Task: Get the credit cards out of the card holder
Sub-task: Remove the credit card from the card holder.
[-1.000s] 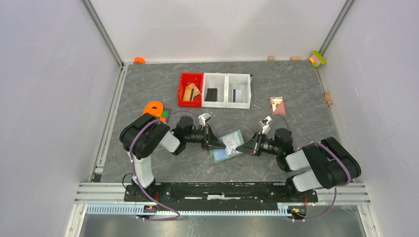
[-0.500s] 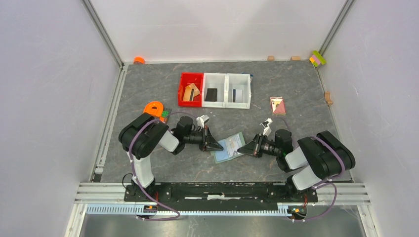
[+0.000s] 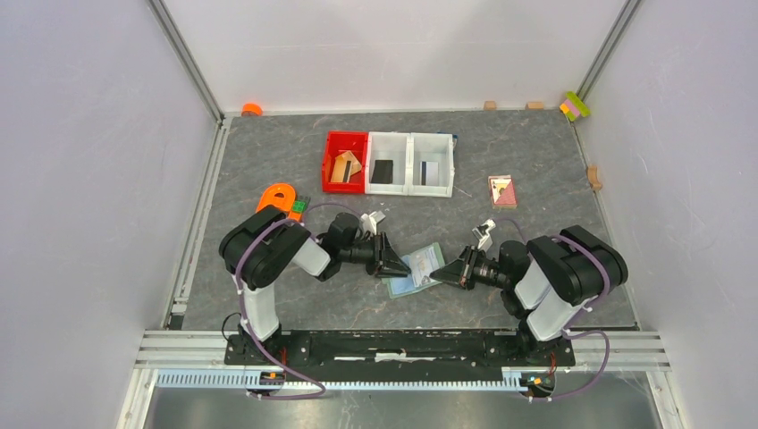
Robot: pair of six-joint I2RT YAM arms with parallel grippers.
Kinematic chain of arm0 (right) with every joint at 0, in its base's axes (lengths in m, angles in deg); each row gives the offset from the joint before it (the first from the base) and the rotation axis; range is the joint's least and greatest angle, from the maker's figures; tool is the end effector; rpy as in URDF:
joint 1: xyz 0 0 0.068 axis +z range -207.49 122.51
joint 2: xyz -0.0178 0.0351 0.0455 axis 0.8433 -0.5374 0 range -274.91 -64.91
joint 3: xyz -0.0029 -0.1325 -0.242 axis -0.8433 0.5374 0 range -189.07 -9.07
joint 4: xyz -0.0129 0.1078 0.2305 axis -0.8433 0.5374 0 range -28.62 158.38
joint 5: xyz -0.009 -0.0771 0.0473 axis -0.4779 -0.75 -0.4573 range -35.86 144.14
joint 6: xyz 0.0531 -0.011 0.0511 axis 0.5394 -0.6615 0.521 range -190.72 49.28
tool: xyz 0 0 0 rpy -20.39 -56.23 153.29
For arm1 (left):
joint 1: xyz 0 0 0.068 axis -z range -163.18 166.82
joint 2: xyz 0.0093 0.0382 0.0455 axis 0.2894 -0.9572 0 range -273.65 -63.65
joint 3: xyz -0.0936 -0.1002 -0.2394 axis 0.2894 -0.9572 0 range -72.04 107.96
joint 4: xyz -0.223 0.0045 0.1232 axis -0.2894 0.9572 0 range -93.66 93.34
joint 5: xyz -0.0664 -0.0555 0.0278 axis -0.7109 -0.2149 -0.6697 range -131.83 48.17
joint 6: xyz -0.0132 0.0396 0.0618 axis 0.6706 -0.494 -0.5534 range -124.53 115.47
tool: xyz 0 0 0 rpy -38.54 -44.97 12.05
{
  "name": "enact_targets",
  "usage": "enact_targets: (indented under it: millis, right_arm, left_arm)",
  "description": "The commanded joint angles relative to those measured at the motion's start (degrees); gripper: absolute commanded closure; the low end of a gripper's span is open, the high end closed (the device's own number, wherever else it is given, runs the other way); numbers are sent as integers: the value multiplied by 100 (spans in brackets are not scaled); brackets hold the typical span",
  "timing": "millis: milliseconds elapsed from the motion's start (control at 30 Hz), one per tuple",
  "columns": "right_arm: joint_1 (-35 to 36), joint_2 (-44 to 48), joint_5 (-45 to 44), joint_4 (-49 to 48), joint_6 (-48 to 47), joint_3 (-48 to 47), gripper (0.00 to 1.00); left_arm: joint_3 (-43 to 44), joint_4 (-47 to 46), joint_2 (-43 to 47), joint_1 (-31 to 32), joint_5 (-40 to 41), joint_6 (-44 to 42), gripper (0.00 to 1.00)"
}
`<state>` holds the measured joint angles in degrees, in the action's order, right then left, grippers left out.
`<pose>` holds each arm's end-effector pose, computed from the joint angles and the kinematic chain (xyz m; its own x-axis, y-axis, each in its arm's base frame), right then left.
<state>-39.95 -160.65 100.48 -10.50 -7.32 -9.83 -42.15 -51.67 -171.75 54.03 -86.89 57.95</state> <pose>0.1709 0.1016 0.0912 -0.9209 0.3563 -0.1580 -0.0427 0.3106 0.9496 0.2221 -0.2243 0.0874 -0.9960 -0.0304 -0.0837 0.0673 0.3586 -0.9311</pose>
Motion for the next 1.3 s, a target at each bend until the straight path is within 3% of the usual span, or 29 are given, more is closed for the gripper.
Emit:
enact_targets:
  millis: [0,200,367,500,567,700,767,967,1067,1267]
  right_arm:
    - [-18,-130,102,-850,138,180,96]
    - [3,-272,145,-961,142,226,97]
    - [4,-379,174,-1238,255,290,97]
    - [4,-449,199,-1429,335,319,92]
    - [2,-487,209,-1497,357,324,84]
    - [-5,-457,175,-1593,367,330,61]
    - [-12,-382,147,-1533,334,306,55]
    - [-140,-179,221,-1211,188,128,58]
    - [-209,-86,243,-895,-5,118,64]
    - [-233,111,191,-103,-490,-117,81]
  left_arm:
    - [281,21,-149,178,188,-290,64]
    - [295,-765,-472,219,151,102,65]
    - [145,-1860,-670,208,220,639,83]
    - [-28,-2615,-625,175,349,868,93]
    - [-67,-2934,-610,164,328,994,98]
    - [-88,-2865,-546,117,263,995,98]
    - [-106,-2817,-561,81,192,1011,98]
    - [-90,-2804,-673,38,-179,1117,98]
    - [-64,-2707,-652,23,-343,1059,98]
    - [18,-1328,-243,6,-326,295,98]
